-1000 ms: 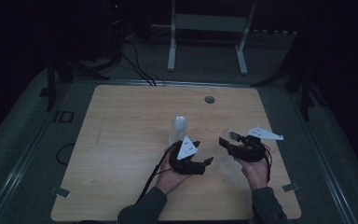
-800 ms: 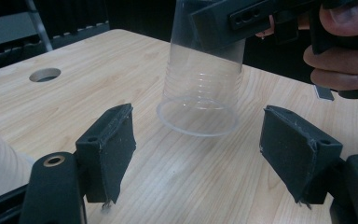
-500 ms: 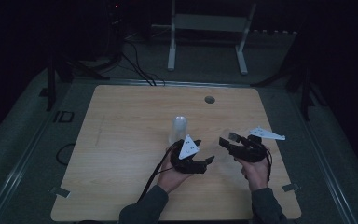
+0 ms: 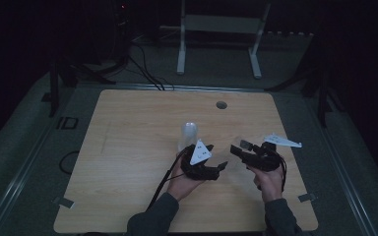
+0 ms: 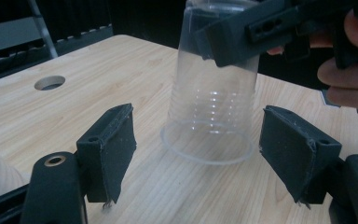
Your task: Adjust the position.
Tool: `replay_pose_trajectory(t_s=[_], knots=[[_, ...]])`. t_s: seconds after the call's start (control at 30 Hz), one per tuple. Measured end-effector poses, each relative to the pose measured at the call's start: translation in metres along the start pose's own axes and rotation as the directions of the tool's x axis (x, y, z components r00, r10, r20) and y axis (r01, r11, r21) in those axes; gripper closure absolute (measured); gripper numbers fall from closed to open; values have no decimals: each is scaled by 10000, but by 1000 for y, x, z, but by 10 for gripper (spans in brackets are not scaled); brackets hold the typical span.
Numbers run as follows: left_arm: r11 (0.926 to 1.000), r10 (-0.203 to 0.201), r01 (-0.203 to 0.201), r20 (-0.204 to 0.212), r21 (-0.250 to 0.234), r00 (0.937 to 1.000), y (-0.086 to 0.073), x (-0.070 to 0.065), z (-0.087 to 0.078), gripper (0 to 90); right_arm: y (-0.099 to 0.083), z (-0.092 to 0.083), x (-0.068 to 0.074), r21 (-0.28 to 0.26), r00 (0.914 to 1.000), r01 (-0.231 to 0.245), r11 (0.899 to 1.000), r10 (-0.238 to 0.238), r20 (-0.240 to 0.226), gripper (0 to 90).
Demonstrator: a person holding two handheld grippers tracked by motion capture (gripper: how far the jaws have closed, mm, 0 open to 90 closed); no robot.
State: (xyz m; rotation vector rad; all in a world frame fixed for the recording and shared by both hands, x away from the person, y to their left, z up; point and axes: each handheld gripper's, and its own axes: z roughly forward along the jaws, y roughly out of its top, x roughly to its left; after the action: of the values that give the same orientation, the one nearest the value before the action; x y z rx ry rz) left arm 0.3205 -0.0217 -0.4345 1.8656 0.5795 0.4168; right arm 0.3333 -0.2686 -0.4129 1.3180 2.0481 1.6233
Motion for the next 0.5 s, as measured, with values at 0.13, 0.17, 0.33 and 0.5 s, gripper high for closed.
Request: replay_pose_trajectory(t_s=[0.13, 0.17, 0.33, 0.5], knots=[[9999, -82, 82, 32, -72, 10000, 3, 3, 1, 260, -1, 1, 0, 13, 10000, -65, 10000, 65, -1, 393], [9999, -61, 61, 25, -94, 10000, 3, 3, 1, 254, -1, 1, 0, 25, 9999, -126, 9999, 126, -65, 393], [9997, -29, 31, 97, -233, 9999, 5, 3, 2, 243, -2, 1, -1, 13, 9994, -308, 9995, 308, -171, 393], [9996, 124, -120, 148, -267, 9998, 6, 3, 6, 239, -1, 1, -2, -57, 9978, -530, 9986, 528, -408, 393]])
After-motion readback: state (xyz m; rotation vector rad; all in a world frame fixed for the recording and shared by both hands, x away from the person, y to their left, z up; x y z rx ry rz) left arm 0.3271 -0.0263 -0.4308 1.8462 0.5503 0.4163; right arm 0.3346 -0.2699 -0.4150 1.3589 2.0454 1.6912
